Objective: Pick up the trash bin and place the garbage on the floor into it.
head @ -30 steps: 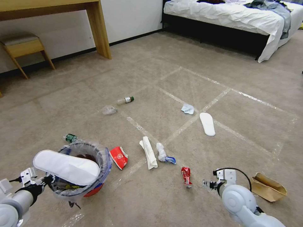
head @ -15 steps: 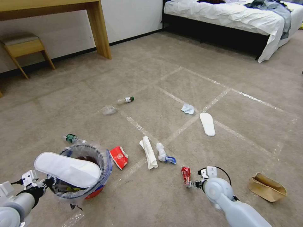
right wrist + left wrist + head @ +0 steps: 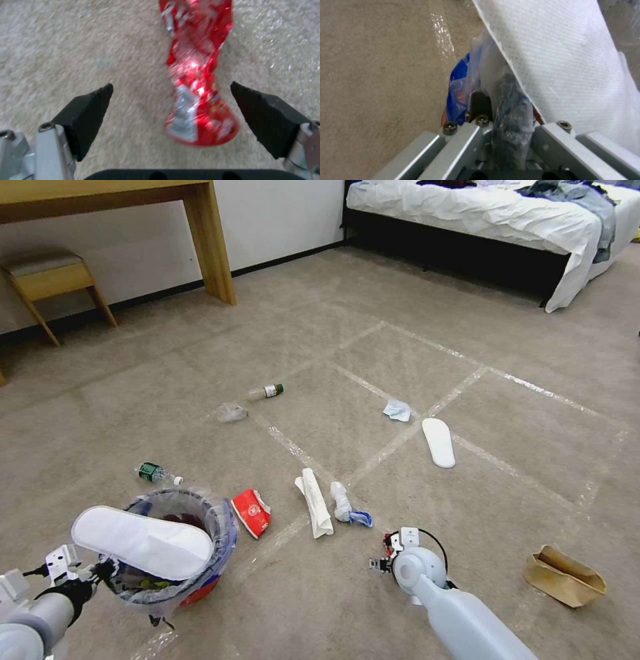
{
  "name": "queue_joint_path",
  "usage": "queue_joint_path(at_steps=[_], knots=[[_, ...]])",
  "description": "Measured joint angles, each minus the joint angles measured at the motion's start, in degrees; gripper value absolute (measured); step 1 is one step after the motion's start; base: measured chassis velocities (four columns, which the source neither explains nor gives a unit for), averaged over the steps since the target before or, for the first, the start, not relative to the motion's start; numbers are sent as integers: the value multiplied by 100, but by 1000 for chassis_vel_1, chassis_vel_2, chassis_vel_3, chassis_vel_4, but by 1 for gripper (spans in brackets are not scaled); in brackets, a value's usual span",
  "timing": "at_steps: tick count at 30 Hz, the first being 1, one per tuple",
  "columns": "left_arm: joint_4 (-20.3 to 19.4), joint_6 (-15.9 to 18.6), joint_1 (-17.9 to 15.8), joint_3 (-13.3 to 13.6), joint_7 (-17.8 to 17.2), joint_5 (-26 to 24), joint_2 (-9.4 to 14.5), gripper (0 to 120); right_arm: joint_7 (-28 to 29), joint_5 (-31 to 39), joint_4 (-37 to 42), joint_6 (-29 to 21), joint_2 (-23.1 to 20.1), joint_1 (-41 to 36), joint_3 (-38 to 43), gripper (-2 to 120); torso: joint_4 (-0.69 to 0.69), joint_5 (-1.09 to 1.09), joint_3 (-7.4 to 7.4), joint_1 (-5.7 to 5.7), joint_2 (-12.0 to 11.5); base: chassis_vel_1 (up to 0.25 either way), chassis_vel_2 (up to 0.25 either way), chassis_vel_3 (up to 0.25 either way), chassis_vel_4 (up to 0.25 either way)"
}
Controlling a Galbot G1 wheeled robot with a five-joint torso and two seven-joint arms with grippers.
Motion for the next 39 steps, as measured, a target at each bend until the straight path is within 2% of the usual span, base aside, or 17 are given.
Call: queue_joint_path(at_steps=[6, 12, 14, 15, 23, 24, 26, 29, 31, 39], knots=[[38, -9, -15, 19, 6, 16, -1, 1, -86, -98, -149, 85, 0, 50, 9, 90, 0, 0, 0, 0, 0, 0, 0, 0, 0], [45, -15, -47, 46, 6, 18, 24, 1, -128, -157, -243, 129, 18, 40, 40, 85, -1, 1, 0, 0, 0, 0, 0, 0, 0], [45, -16, -56, 61, 2, 18, 32, 1, -154, -180, -264, 161, 30, 6, 54, 74, 0, 1, 0, 0, 0, 0, 0, 0, 0], [45, -16, -56, 61, 2, 18, 32, 1, -154, -180, -264, 161, 30, 6, 54, 74, 0, 1, 0, 0, 0, 0, 0, 0, 0], [75, -20, -82, 118, 0, 37, 34, 1, -233, -294, -264, 268, 33, -114, 99, 44, 0, 1, 0, 0, 0, 0, 0, 0, 0], [75, -20, -82, 118, 0, 37, 34, 1, -233, -294, -264, 268, 33, -114, 99, 44, 0, 1, 0, 0, 0, 0, 0, 0, 0], [89, -20, -95, 136, -1, 52, 24, 1, -260, -317, -246, 307, 8, -140, 107, 31, -1, 1, 0, 0, 0, 0, 0, 0, 0], [95, -25, -98, 144, -1, 67, 17, 1, -272, -324, -230, 328, -9, -150, 116, 26, 0, 1, 0, 0, 0, 0, 0, 0, 0], [100, -27, -98, 154, 0, 94, -4, 1, -297, -340, -206, 358, -40, -171, 125, 17, 0, 1, 0, 0, 0, 0, 0, 0, 0], [90, -28, -91, 158, 2, 108, -24, 1, -354, -361, 70, 444, -219, -281, 211, 13, 0, 1, 0, 0, 0, 0, 0, 0, 0]])
